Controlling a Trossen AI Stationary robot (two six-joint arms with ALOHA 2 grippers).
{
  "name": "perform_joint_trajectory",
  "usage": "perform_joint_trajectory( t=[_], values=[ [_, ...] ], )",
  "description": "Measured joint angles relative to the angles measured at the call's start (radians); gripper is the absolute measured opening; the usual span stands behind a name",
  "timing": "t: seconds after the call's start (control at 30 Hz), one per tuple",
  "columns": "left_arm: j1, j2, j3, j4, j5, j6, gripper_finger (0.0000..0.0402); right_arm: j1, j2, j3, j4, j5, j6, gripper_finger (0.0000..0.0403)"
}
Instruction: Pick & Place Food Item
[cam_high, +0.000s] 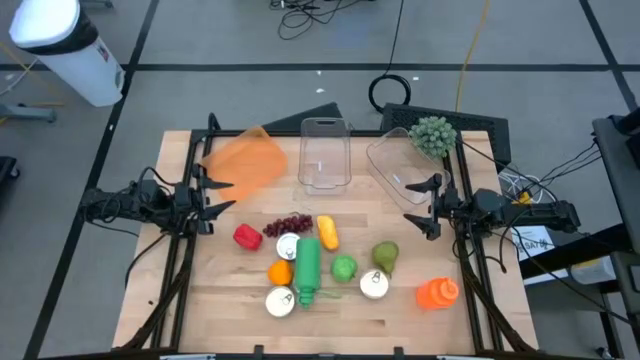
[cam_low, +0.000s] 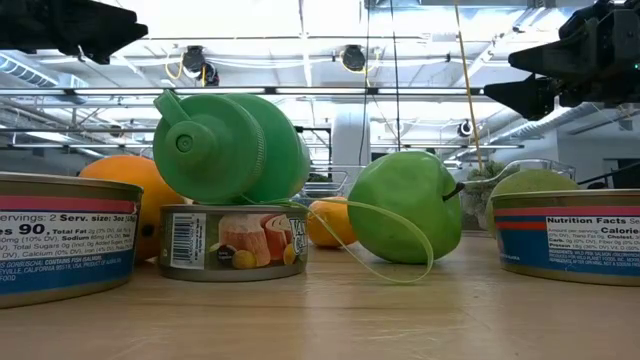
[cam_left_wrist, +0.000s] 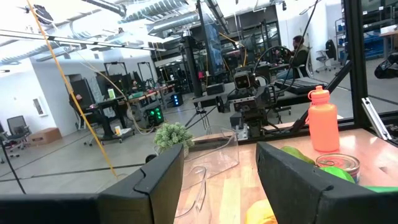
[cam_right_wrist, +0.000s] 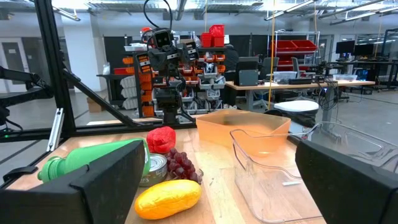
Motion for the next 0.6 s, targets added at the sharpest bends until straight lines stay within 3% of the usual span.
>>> perform_joint_trajectory(
  t=[0.47, 0.6],
  values=[
    [0.000, 0.000, 0.000, 0.000, 0.000, 0.000, 0.0214, 0.000, 0.000, 0.000, 0.024, 0.000, 0.001, 0.0396],
    [0.000, 0.000, 0.000, 0.000, 0.000, 0.000, 0.0214, 0.000, 0.000, 0.000, 0.135, 0.000, 0.133, 0.0396]
  ],
)
